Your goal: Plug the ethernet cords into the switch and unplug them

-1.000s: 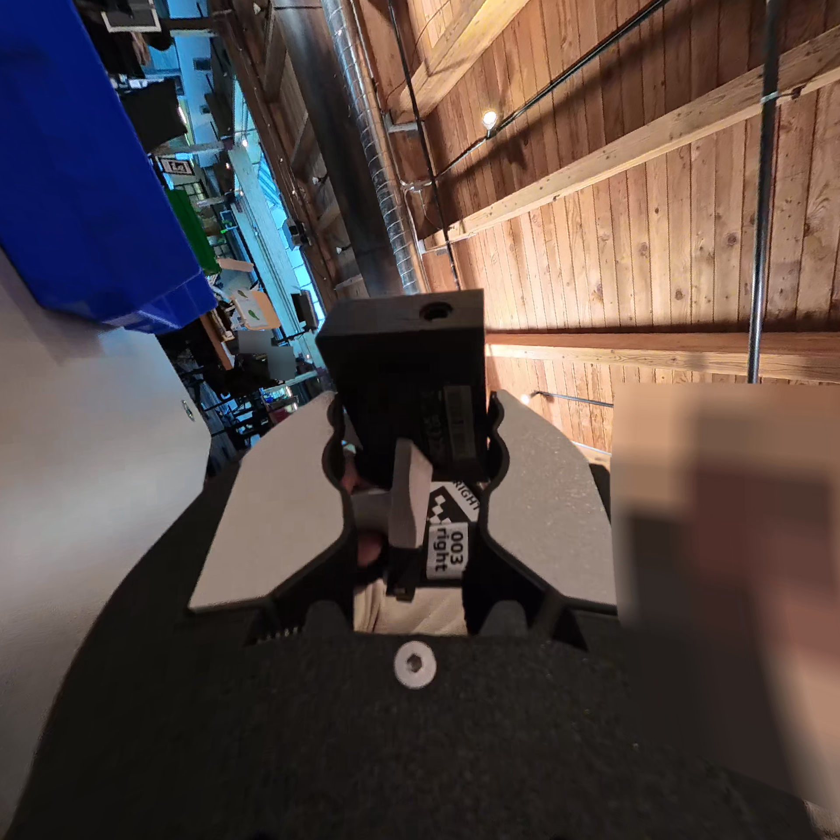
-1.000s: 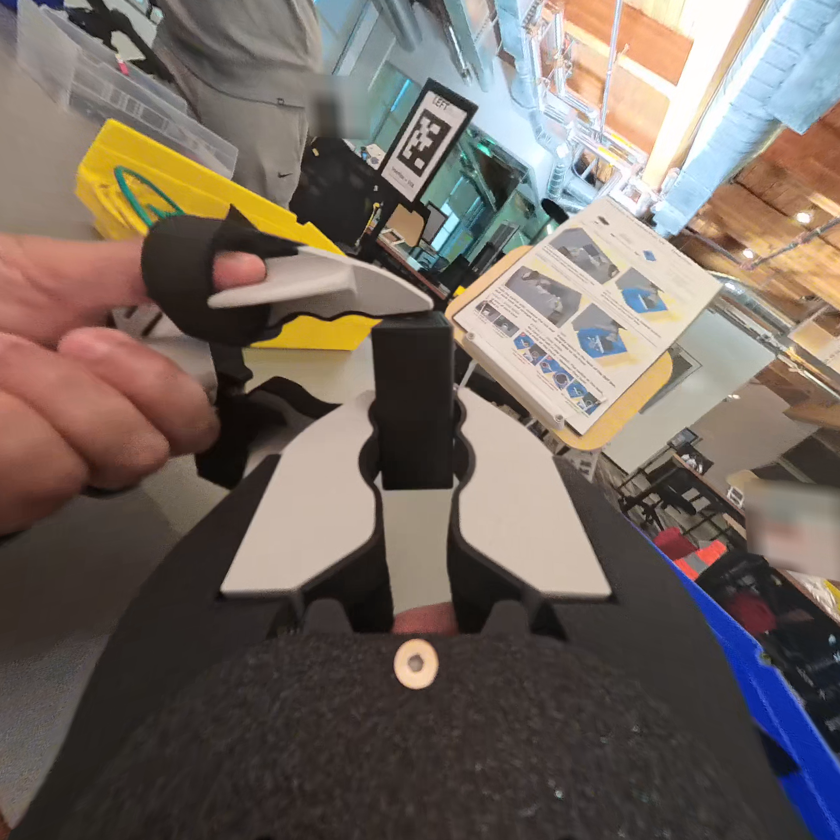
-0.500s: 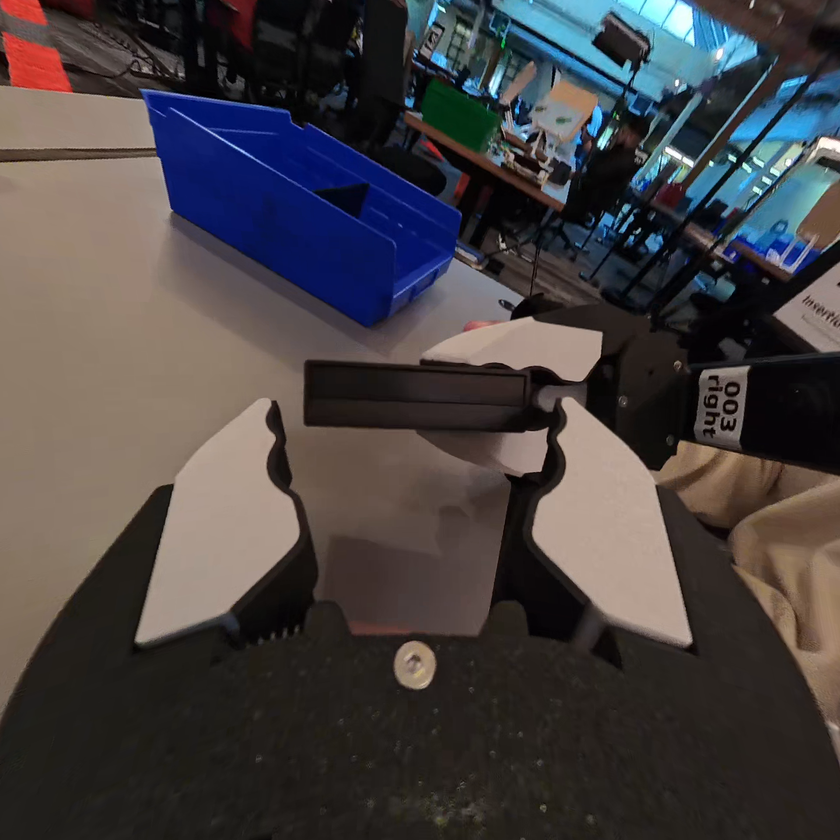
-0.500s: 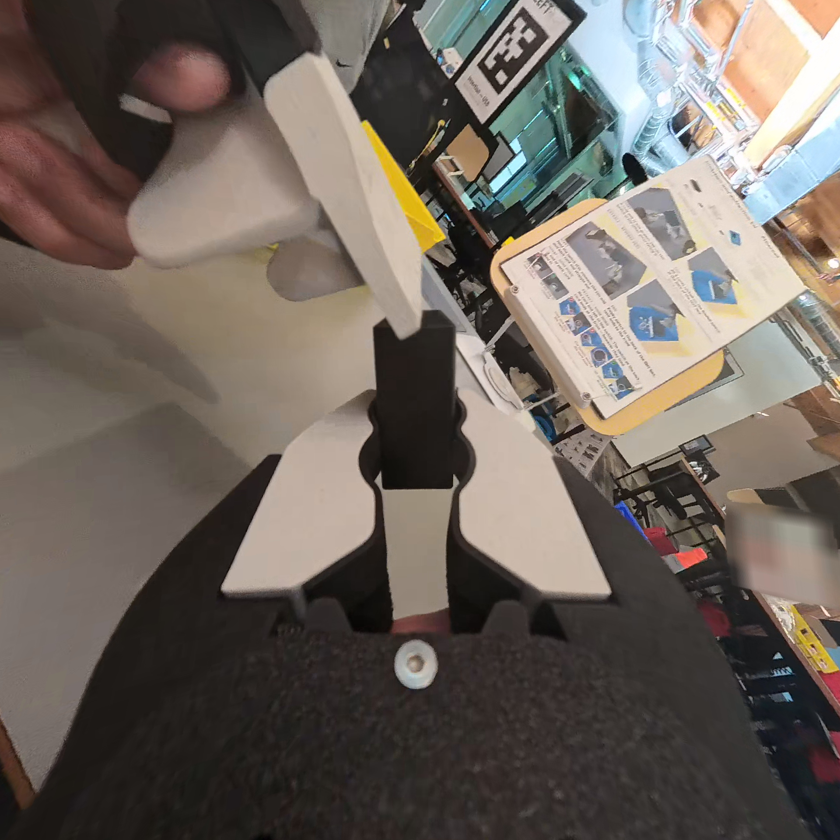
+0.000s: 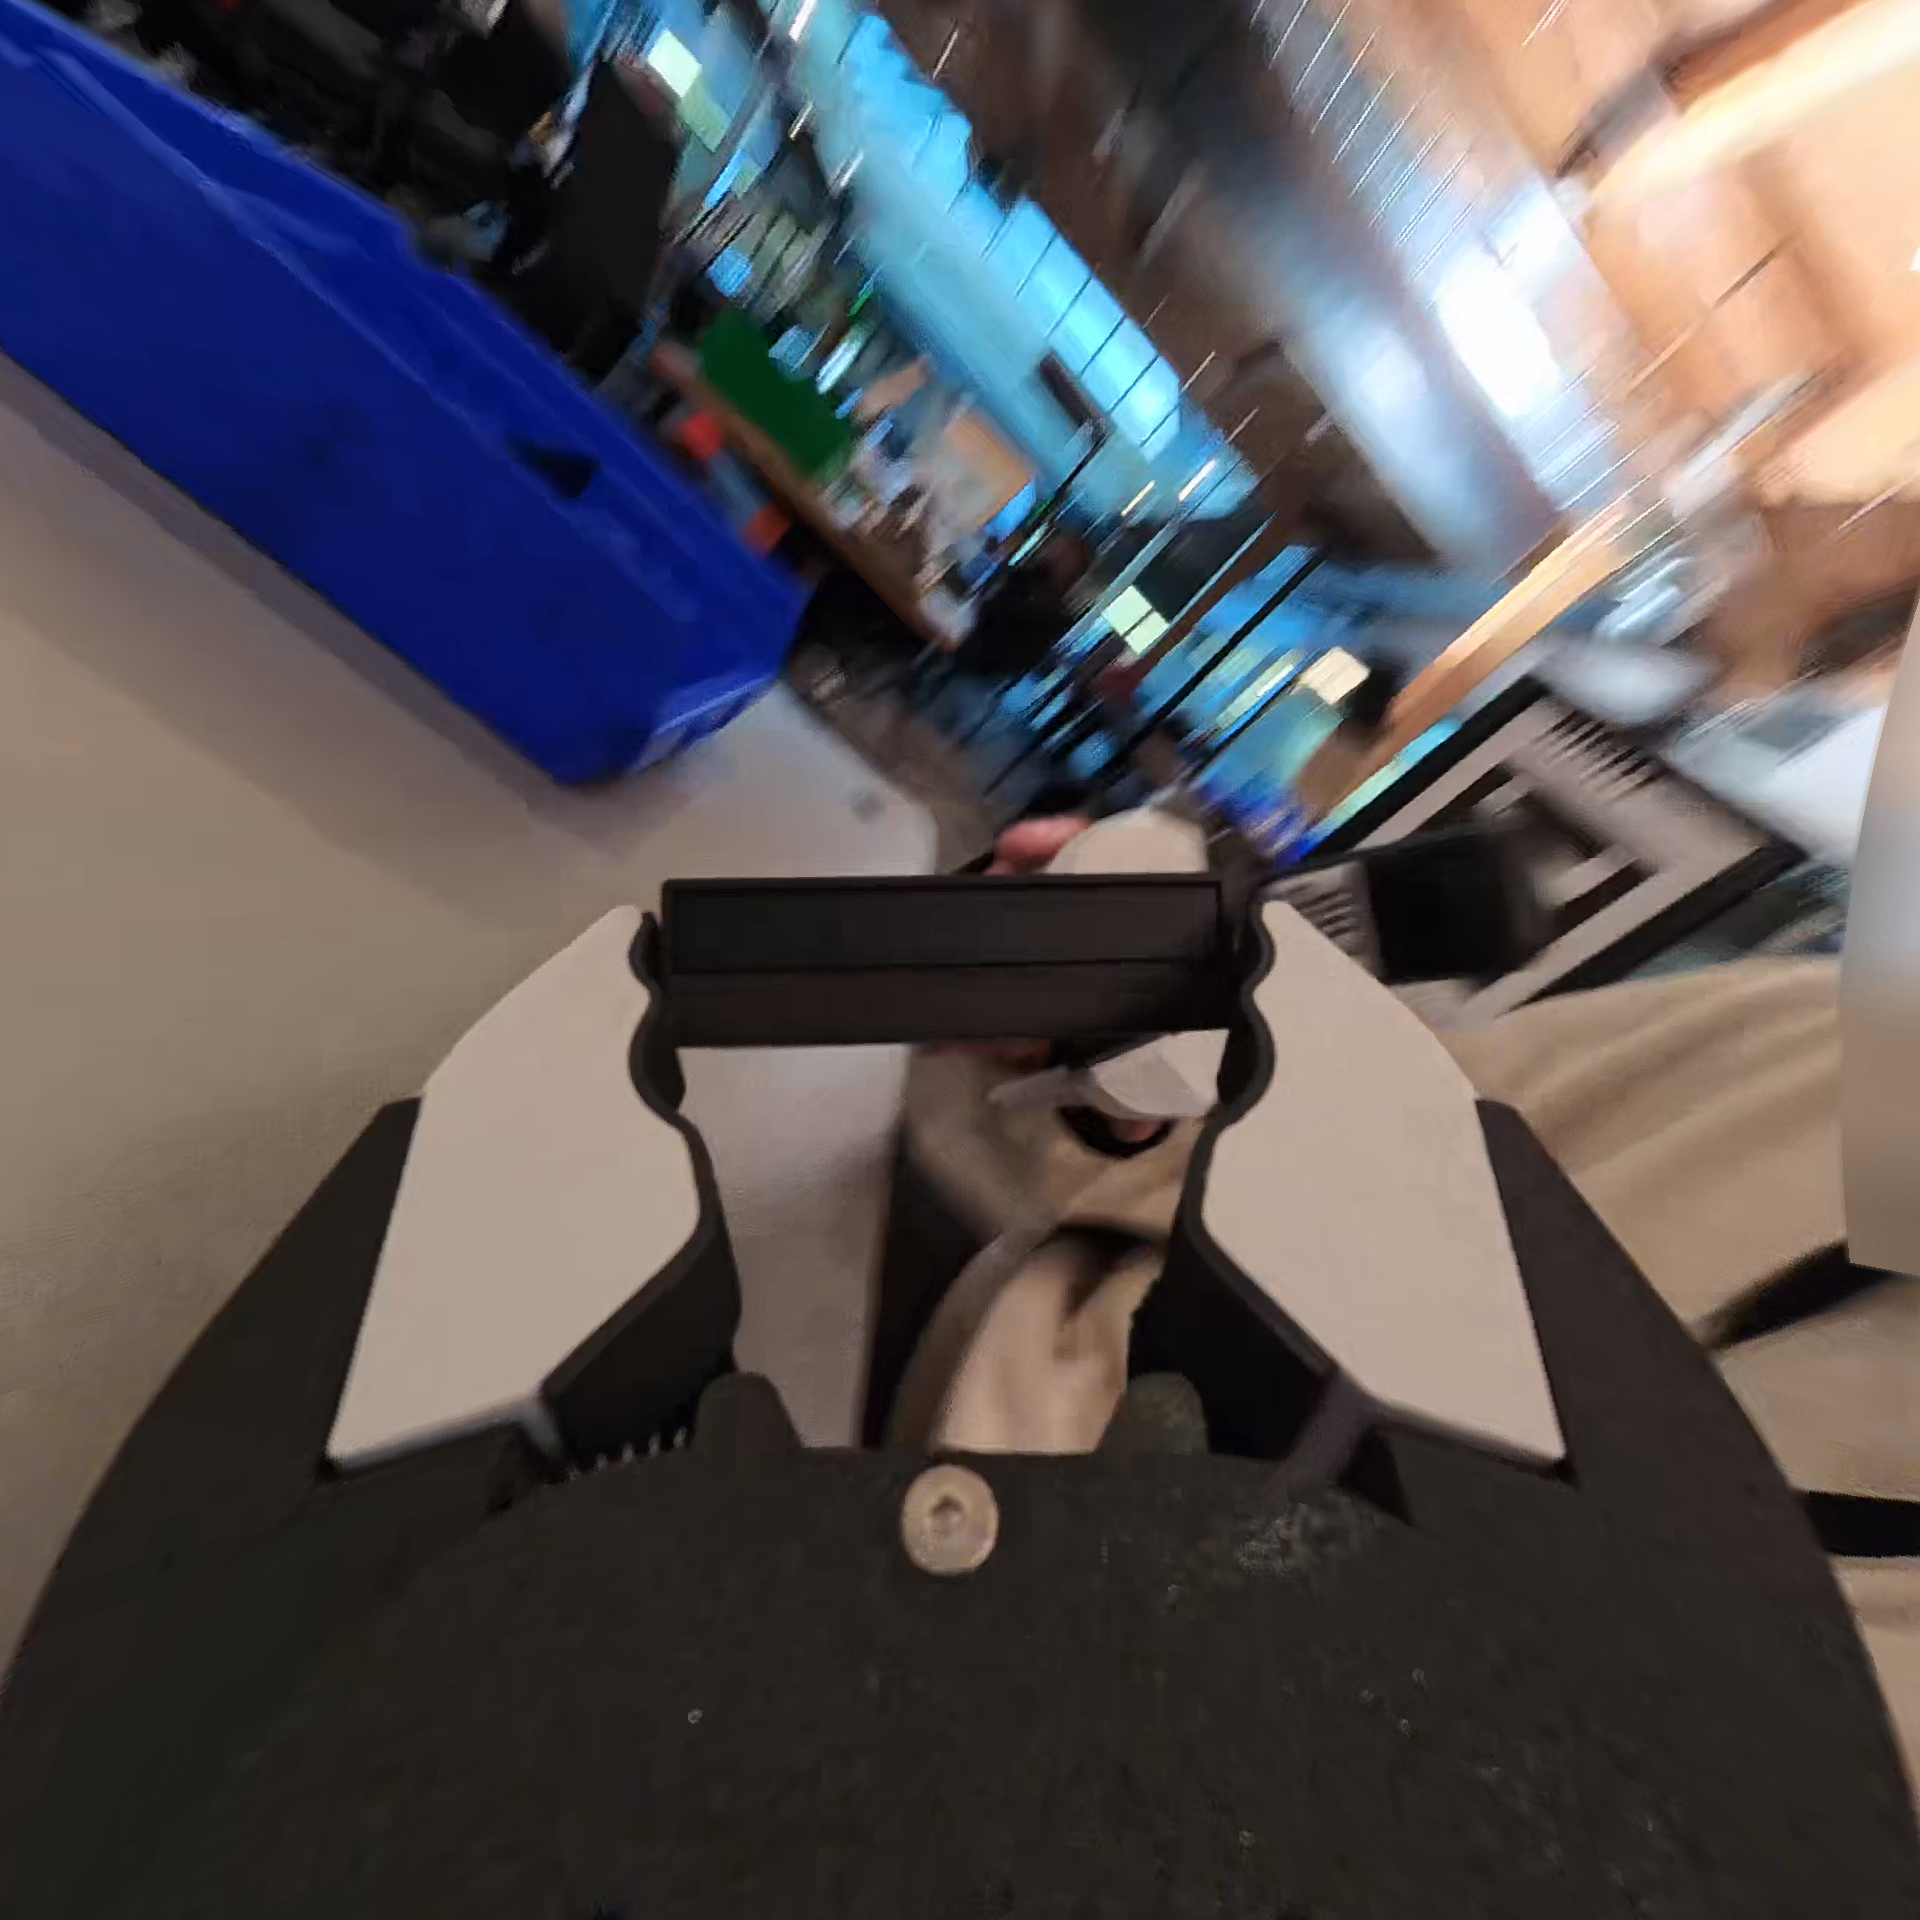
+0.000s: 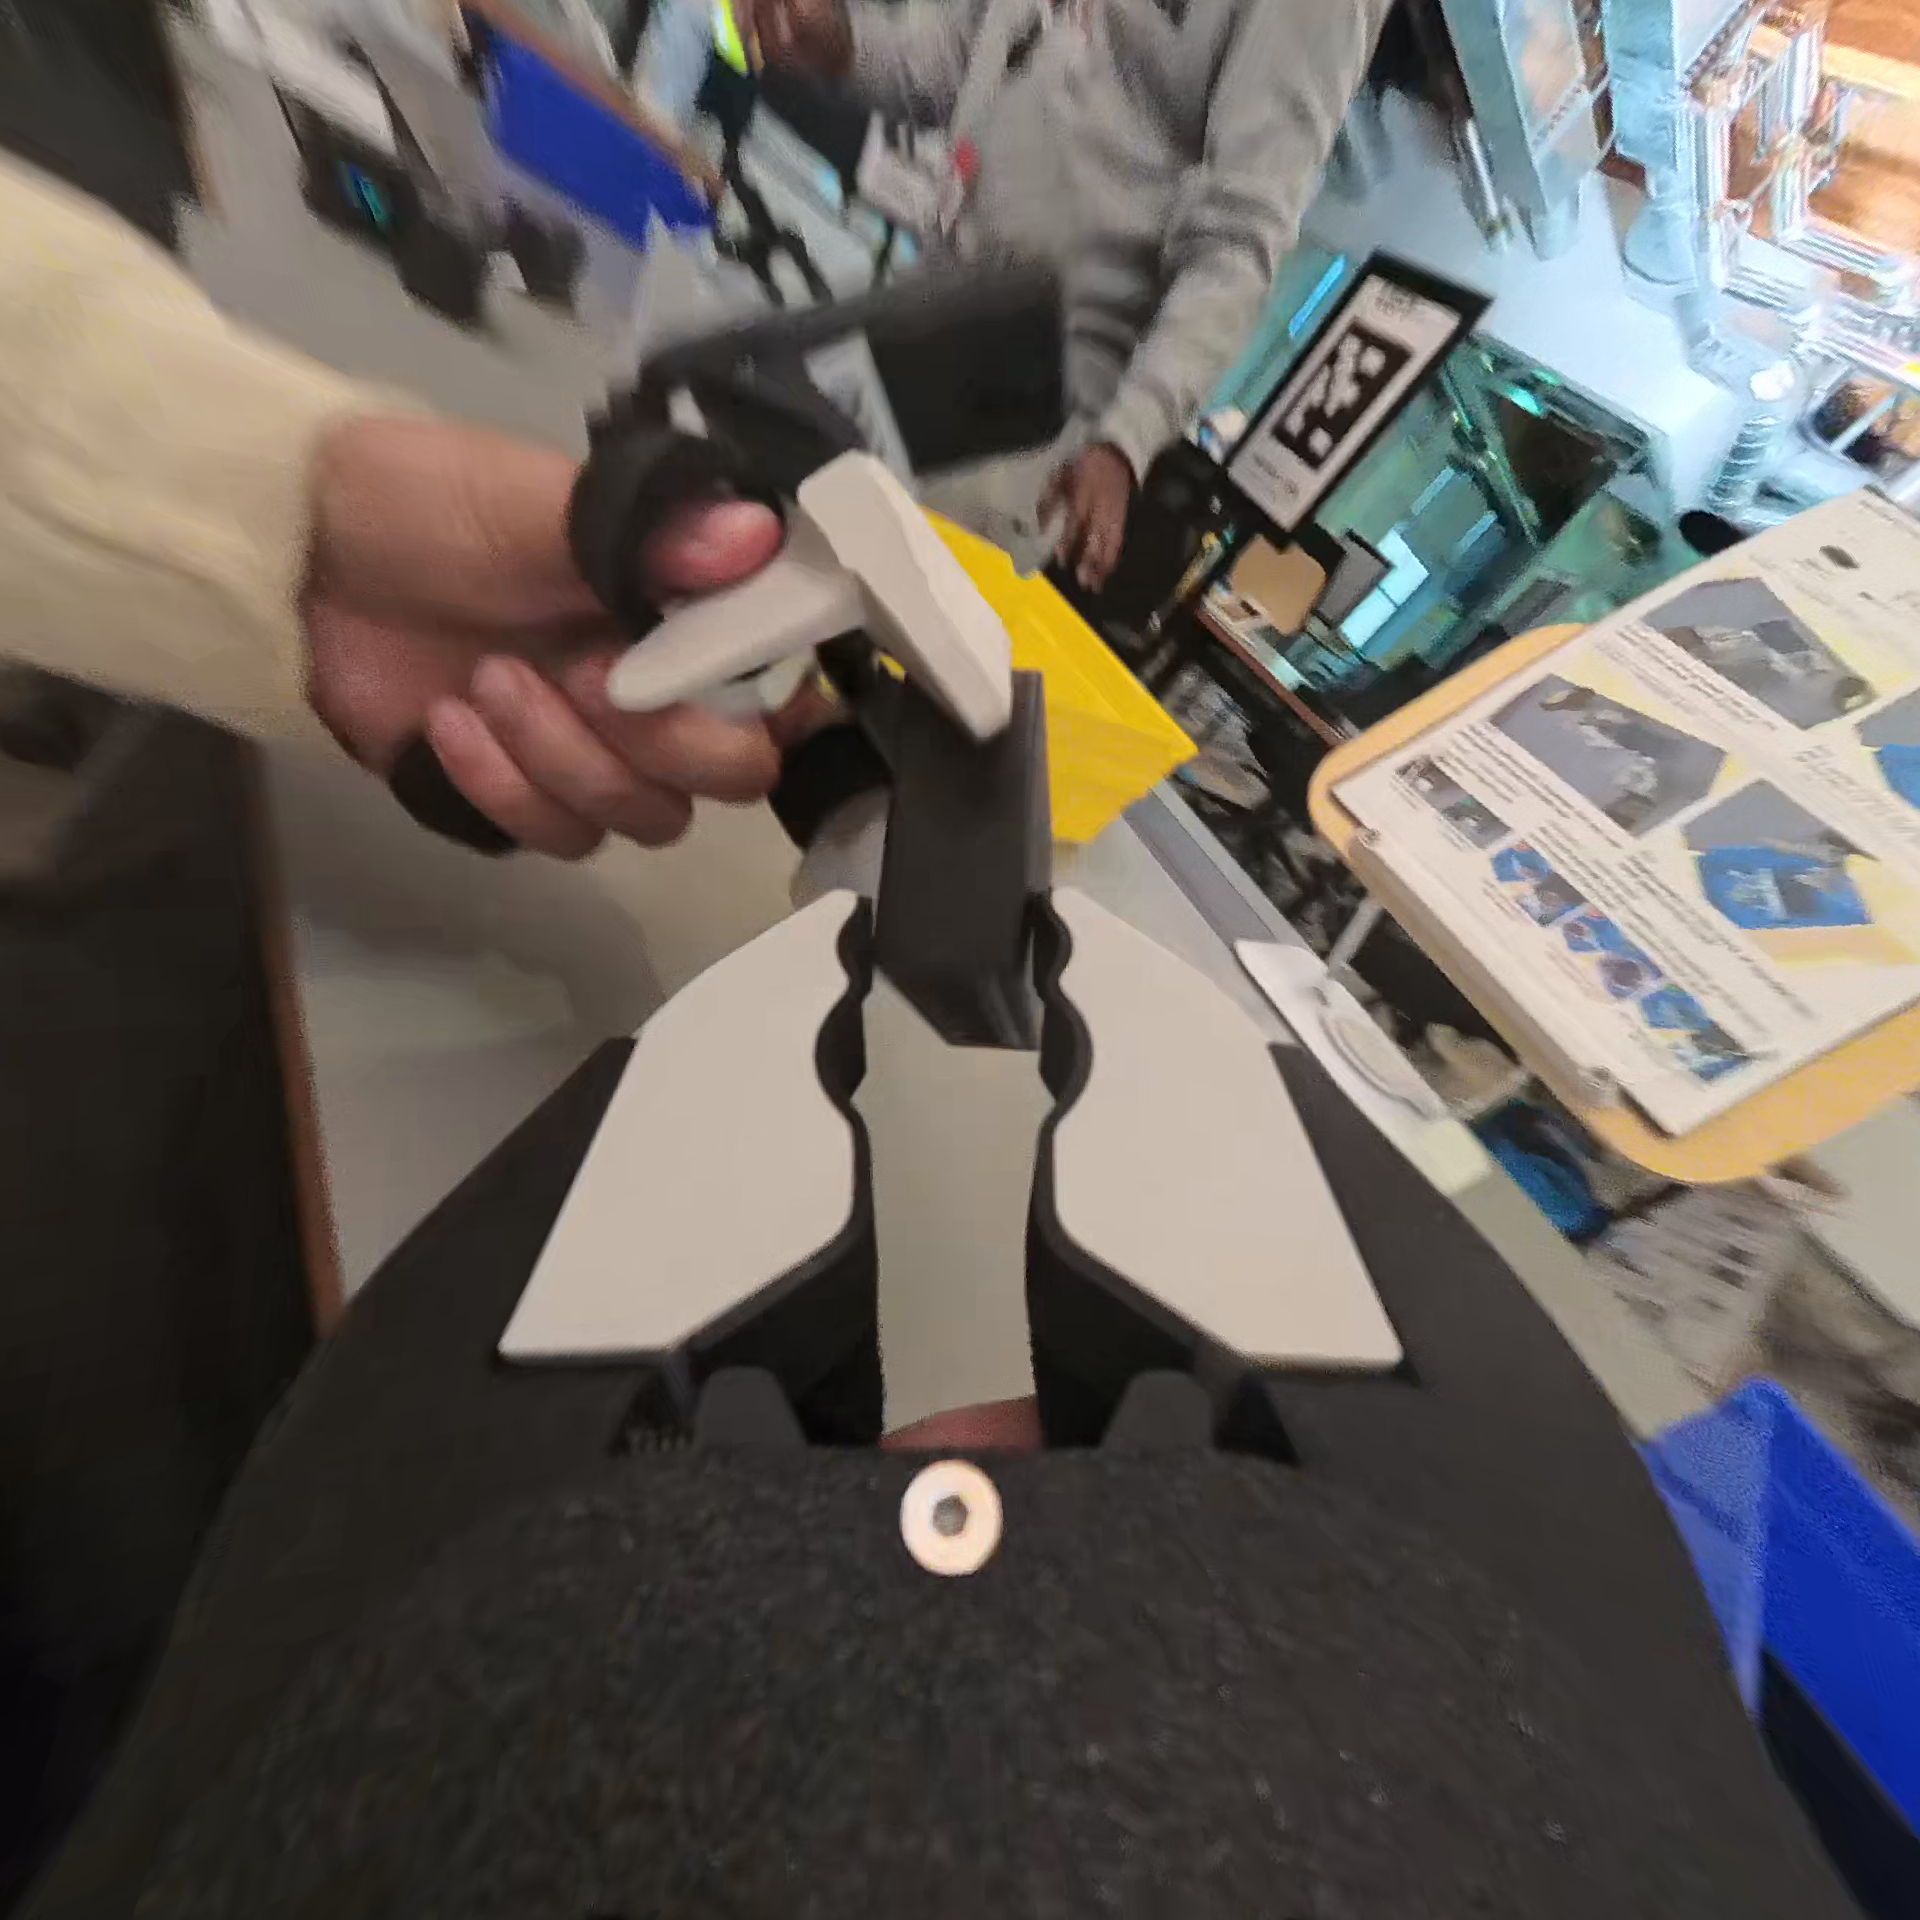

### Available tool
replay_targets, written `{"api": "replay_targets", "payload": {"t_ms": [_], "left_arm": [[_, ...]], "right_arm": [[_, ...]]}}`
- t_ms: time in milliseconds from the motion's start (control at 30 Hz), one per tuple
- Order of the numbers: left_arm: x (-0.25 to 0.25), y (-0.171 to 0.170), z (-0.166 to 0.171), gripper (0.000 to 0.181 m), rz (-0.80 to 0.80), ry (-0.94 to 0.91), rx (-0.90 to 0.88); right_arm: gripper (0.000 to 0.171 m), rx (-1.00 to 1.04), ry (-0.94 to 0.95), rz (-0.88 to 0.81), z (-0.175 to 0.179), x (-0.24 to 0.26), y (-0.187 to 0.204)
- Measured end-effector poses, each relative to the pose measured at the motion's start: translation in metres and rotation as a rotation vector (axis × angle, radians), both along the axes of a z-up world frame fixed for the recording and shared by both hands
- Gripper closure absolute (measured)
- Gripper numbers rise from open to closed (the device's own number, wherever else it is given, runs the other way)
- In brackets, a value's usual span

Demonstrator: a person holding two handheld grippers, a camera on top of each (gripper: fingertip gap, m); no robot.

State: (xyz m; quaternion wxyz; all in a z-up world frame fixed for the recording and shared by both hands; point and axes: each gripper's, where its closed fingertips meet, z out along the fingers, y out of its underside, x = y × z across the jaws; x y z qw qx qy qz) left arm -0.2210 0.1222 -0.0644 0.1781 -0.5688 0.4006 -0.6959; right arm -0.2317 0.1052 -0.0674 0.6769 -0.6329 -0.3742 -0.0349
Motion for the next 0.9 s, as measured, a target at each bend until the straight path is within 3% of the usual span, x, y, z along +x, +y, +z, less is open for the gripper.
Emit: {"api": "replay_targets", "payload": {"t_ms": [100, 200, 267, 333, 433, 500, 567, 700, 900], "left_arm": [[-0.016, 0.018, 0.030, 0.080, -0.040, -0.210, -0.322], [-0.024, 0.027, 0.037, 0.080, -0.061, -0.308, -0.479], [-0.025, 0.029, 0.040, 0.080, -0.077, -0.347, -0.537], [-0.024, 0.027, 0.041, 0.080, -0.095, -0.364, -0.566], [-0.022, 0.024, 0.041, 0.080, -0.113, -0.372, -0.595], [-0.020, 0.023, 0.039, 0.080, -0.116, -0.366, -0.607], [-0.018, 0.022, 0.036, 0.080, -0.117, -0.355, -0.621], [-0.013, 0.022, 0.028, 0.080, -0.113, -0.317, -0.654], [0.000, 0.010, 0.015, 0.080, -0.123, -0.238, -0.672]], "right_arm": [[0.142, -0.011, 0.202, 0.137, 0.025, 0.003, -0.015], [0.142, -0.118, 0.368, 0.169, 0.023, 0.020, -0.008], [0.142, -0.288, 0.421, 0.042, -0.007, 0.040, 0.016], [0.125, -0.544, 0.427, -0.185, -0.063, 0.067, 0.039], [0.102, -0.802, 0.428, -0.092, -0.100, 0.050, 0.035], [0.104, -0.723, 0.453, 0.034, -0.079, 0.033, 0.032], [0.106, -0.516, 0.380, 0.094, -0.050, 0.025, 0.028], [0.113, -0.186, 0.227, 0.007, -0.016, 0.030, 0.021], [0.115, -0.124, 0.165, -0.014, -0.017, 0.018, 0.021]]}}
